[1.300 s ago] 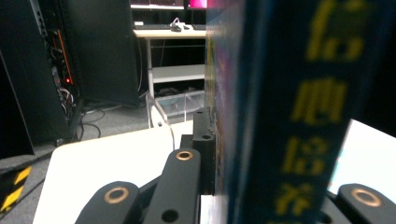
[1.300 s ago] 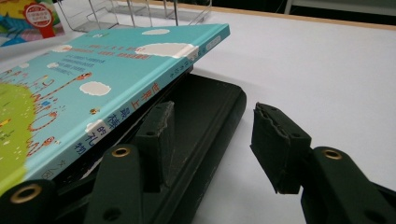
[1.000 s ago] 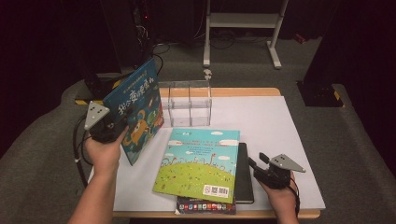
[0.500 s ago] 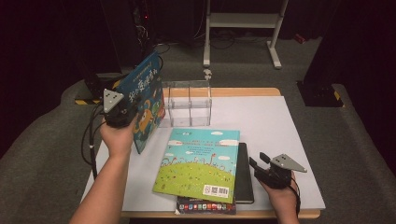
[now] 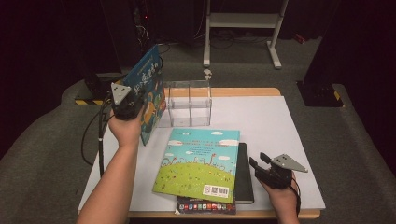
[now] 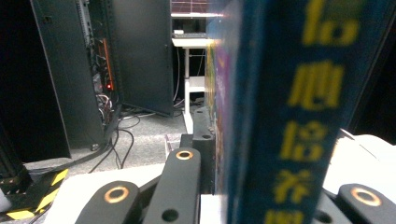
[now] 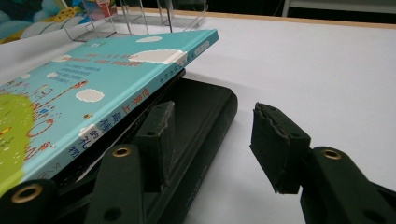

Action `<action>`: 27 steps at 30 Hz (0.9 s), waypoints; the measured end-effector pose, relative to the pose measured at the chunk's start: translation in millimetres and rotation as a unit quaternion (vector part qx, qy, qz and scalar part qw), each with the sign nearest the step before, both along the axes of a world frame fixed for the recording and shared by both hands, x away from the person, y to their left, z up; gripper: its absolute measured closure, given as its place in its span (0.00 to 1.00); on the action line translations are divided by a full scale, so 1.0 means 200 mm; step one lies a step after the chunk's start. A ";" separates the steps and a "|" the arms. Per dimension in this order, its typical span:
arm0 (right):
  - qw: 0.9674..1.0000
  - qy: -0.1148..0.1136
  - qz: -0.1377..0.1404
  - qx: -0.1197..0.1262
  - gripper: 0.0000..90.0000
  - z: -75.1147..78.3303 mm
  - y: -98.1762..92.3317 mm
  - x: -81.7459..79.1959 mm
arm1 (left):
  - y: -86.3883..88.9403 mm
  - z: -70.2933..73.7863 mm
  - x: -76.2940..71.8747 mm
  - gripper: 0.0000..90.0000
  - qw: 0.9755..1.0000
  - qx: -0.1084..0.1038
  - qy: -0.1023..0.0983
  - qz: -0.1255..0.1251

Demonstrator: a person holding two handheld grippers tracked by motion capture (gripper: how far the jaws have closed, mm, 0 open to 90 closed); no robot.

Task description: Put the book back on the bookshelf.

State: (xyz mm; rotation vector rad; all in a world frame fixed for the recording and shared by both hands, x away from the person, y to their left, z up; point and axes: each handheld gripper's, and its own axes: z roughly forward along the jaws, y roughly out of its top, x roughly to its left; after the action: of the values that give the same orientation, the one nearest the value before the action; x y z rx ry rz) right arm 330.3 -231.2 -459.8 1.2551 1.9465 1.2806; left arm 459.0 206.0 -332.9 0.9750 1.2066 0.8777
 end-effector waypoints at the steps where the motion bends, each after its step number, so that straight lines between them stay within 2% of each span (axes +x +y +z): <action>1: 1.000 0.001 0.000 0.000 0.55 0.00 0.00 0.00 | 0.00 0.00 0.01 0.92 1.000 0.002 0.000 0.002; 4: 1.000 0.001 0.001 0.001 0.54 0.00 0.00 0.00 | -0.01 -0.02 0.02 0.92 1.000 0.008 -0.001 0.004; 11: 1.000 0.004 0.003 0.002 0.54 -0.01 0.01 0.00 | -0.01 -0.07 0.06 0.92 1.000 -0.004 -0.002 0.017; 16: 1.000 0.005 0.004 0.002 0.54 -0.01 0.01 0.00 | -0.01 -0.09 0.06 0.92 1.000 -0.007 -0.004 0.016; 27: 1.000 0.005 0.004 0.004 0.55 -0.01 0.01 0.00 | -0.04 -0.14 0.01 0.91 0.999 0.014 -0.017 0.024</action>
State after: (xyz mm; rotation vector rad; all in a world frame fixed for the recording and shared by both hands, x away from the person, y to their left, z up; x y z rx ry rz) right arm 330.0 -229.0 -461.2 1.2605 1.9582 1.2888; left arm 461.3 197.0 -361.0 0.9520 1.1960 0.9484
